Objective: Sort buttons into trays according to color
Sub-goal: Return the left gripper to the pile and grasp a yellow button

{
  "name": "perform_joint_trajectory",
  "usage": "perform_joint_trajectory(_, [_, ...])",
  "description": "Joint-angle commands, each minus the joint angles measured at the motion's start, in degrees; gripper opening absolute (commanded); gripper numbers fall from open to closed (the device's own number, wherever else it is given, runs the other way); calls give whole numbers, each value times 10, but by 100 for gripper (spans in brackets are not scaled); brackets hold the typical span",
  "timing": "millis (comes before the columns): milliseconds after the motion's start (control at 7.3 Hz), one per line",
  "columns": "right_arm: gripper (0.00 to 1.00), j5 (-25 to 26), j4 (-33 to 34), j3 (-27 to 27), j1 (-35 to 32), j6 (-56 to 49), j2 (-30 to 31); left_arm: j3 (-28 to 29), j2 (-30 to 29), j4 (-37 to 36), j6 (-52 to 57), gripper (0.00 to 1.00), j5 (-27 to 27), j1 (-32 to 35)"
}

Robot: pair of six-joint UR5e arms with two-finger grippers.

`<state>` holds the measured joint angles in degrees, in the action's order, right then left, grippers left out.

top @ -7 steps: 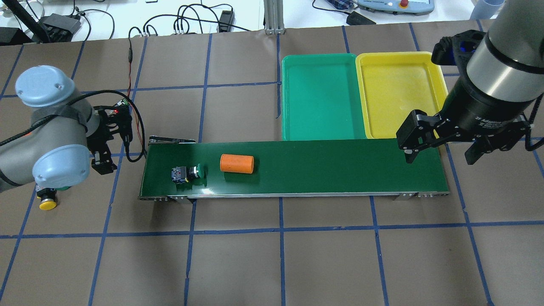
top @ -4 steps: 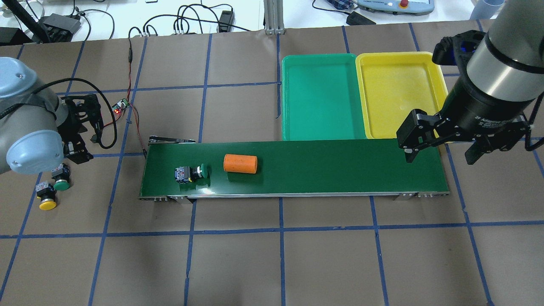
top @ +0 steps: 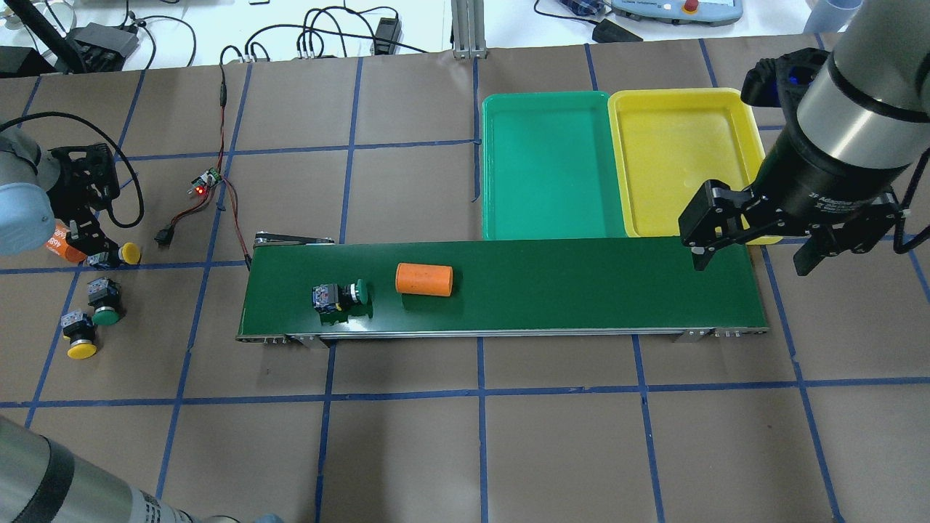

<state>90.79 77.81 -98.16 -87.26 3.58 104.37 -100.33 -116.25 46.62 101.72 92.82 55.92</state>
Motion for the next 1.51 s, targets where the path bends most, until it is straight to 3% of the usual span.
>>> perform_joint_trajectory(0, [100, -1, 2, -3, 2, -1, 3, 8, -48, 2, 7, 82, -9, -19])
perform_joint_trajectory(137, [100, -1, 5, -4, 1, 0, 3, 2, -56, 4, 10, 82, -5, -18])
perform_joint_trajectory(274, [100, 0, 38, 3, 2, 2, 3, 5, -57, 10, 12, 62, -4, -14])
perform_joint_trajectory(548, [100, -2, 50, -2, 3, -1, 1, 1, -55, 14, 45, 10, -6, -9])
perform_joint_trajectory(960, [100, -5, 61, -3, 3, -4, -21, 13, -5, 109, 47, 9, -4, 24])
perform_joint_trajectory(1371, [100, -1, 58, -3, 3, -8, -22, 13, 72, 219, 38, 10, -9, 106])
